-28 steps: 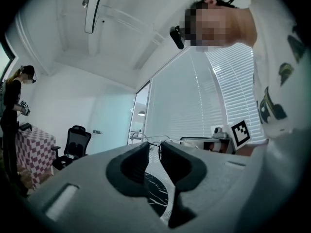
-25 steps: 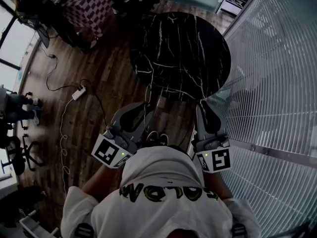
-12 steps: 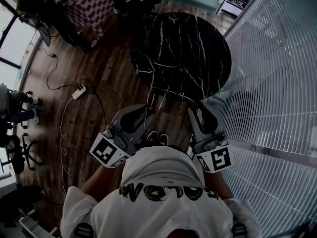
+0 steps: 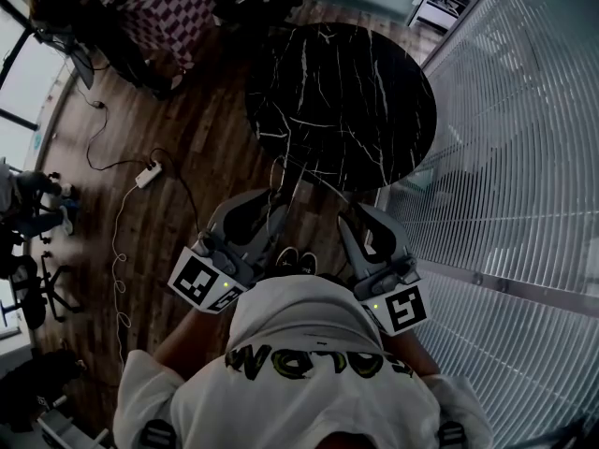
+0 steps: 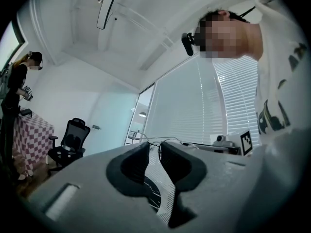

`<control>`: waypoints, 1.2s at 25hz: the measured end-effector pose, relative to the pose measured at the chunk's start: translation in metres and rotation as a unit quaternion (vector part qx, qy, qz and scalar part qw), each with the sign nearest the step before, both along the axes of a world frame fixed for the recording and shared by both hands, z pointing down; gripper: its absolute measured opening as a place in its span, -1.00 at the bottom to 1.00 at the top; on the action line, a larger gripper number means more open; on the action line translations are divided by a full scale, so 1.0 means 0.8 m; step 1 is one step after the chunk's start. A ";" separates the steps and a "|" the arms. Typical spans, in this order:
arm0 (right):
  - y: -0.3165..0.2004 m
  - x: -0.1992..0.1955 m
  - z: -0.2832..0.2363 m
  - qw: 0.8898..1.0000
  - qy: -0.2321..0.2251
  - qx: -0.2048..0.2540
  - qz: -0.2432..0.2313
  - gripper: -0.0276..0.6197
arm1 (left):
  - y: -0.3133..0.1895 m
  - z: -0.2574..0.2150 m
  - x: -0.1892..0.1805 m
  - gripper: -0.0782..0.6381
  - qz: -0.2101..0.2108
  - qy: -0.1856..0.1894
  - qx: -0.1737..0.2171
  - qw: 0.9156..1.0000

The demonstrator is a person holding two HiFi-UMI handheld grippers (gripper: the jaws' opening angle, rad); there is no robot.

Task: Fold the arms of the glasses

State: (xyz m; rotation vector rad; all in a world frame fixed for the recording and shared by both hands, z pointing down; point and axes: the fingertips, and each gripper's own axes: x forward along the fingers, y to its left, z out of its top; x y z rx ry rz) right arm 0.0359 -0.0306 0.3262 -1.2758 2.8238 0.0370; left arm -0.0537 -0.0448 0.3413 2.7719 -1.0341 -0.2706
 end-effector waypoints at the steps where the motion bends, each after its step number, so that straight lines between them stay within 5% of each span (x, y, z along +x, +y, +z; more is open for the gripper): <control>1: 0.002 -0.002 0.001 1.000 0.002 0.002 -0.003 -0.67 | -0.001 0.000 -0.001 -0.56 -0.003 0.001 -0.001 1.000; 30: 0.031 -0.055 0.018 0.997 0.013 -0.010 -0.072 -0.67 | -0.028 0.003 0.001 -0.56 -0.045 0.005 -0.020 0.999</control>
